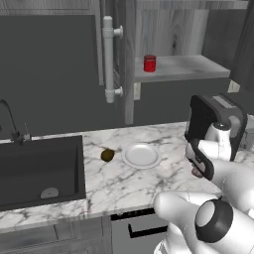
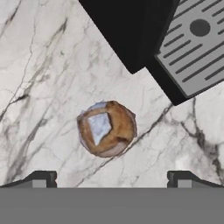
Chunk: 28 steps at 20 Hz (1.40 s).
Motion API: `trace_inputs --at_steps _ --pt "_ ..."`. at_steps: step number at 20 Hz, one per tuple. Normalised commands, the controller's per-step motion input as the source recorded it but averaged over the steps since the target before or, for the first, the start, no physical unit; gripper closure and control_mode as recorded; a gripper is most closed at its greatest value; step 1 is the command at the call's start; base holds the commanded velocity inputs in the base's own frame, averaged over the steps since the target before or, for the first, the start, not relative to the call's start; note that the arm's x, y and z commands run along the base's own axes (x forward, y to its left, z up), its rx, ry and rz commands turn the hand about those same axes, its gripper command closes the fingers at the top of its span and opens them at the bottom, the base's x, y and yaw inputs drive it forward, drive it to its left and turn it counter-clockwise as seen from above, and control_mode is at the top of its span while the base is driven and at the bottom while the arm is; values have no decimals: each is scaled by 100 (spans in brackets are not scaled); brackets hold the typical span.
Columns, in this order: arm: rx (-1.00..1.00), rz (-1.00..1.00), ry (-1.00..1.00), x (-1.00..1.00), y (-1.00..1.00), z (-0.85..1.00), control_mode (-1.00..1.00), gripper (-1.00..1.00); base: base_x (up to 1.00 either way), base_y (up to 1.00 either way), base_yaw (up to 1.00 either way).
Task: Pick the avocado and bread from the counter and place them on the plate. Then pick the jam from the cabinet and place it next to the plate. Lastly close the cabinet door.
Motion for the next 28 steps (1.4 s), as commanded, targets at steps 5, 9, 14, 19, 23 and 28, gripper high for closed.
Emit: trace_inputs --at_steps 5,9,14,19,23,28 --pt "0 0 -3 8 0 -9 -100 -100 0 0 0" --pt "0 0 -2 10 0 -15 -100 -100 0 0 0" --pt "0 0 -1 12 0 -11 -100 -100 0 0 0" --pt "0 -1 0 8 -3 -9 -100 -100 0 0 0" --pt "0 -1 0 13 -5 -9 -100 -100 0 0 0" --pt "0 -1 0 12 -6 -11 -100 -100 0 0 0"
